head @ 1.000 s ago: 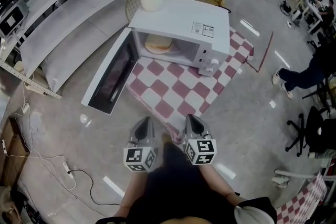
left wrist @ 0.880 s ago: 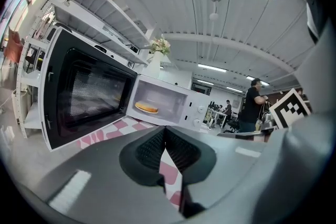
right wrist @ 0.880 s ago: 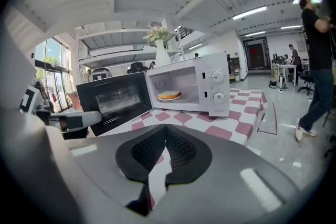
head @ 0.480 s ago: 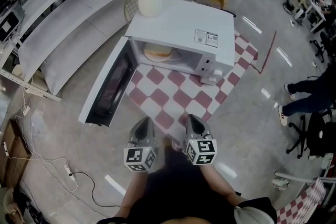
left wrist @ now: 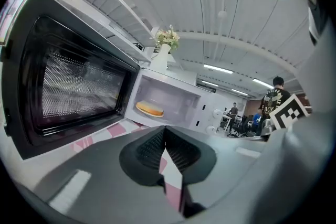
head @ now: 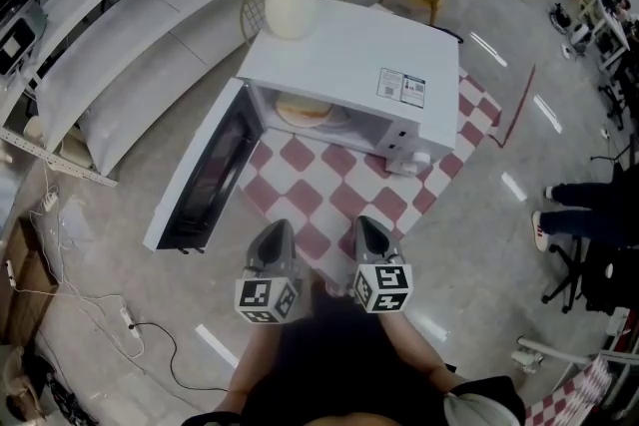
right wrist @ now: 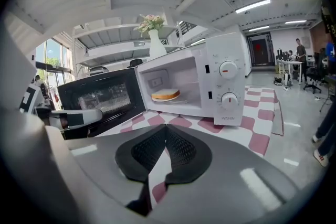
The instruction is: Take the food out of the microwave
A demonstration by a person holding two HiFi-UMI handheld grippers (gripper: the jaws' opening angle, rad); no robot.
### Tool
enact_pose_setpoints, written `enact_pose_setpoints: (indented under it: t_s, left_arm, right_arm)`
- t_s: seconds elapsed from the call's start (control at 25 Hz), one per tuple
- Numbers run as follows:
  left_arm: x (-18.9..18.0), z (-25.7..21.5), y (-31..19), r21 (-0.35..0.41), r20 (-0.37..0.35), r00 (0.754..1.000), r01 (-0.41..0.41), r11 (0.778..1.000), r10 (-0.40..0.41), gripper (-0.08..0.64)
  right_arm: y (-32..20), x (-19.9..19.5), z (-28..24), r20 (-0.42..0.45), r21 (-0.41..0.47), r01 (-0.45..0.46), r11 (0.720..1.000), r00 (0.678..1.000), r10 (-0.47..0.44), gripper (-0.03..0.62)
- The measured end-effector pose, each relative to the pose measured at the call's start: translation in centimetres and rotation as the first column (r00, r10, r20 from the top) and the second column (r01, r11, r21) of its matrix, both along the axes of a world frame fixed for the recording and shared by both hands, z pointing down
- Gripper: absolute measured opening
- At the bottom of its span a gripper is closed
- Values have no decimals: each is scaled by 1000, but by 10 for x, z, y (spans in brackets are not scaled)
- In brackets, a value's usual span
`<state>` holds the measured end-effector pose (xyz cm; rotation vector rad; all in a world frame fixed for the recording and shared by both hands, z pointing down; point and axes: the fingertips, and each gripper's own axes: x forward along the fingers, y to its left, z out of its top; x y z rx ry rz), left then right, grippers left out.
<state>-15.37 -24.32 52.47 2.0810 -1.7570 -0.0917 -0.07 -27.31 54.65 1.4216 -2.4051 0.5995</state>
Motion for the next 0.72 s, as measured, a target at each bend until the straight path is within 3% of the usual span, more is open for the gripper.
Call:
enact_pose_setpoints:
  t_s: [0.48, 0.72]
  left_arm:
    - [-10, 3, -16, 20, -55, 996, 76, 997, -75, 8]
    - [-6, -1, -24, 36, -105, 993, 55, 998, -51, 8]
  right_arm:
    - [-16, 2, 6, 20, 12, 13, 1000, 1000, -14, 2]
    - [-16, 0, 8, 24, 14, 23, 1000, 999, -24, 2]
